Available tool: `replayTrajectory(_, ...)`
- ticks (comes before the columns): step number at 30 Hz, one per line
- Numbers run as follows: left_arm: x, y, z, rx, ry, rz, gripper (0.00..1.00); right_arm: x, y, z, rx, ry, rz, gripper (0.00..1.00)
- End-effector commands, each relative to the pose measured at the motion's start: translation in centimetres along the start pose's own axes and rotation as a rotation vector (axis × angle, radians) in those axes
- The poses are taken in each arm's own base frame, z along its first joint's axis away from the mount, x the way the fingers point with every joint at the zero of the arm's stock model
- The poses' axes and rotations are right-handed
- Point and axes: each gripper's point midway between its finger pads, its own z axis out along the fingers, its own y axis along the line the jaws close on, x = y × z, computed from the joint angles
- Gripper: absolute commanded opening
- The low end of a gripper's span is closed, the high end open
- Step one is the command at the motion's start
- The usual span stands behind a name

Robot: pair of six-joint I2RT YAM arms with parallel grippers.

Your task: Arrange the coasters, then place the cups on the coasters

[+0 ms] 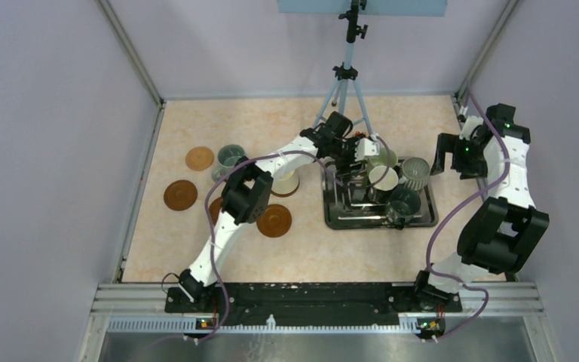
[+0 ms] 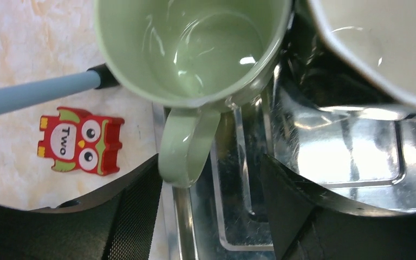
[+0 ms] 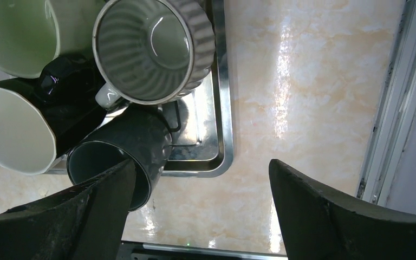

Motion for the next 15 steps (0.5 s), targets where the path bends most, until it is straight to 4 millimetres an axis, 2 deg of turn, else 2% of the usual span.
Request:
replayTrajectory(1,-3.6,0.3,0.2,-0.007,-0.086,0.071,0.69,-1.8,-0.1,-1.9,0.008,-0.078,-0.023,0.91)
replayTrajectory(5,-4.3,0.1,0.3,-0.008,-0.092,0.078,0.62,-1.7,-0.1,-1.7,0.006,-0.075,-0.022,0.91)
replayTrajectory(10,-4.1,-0.1,0.5,-0.011,-0.080,0.067,0.55,-2.0,-0.2,-1.7,0.004,-0.080,-0.021,0.91)
replayTrajectory(15,-4.7,0.0,0.2,-0.019,-0.092,0.033,0.40,-2.1,-0.2,-1.6,0.003,-0.079,-0.019,0.91)
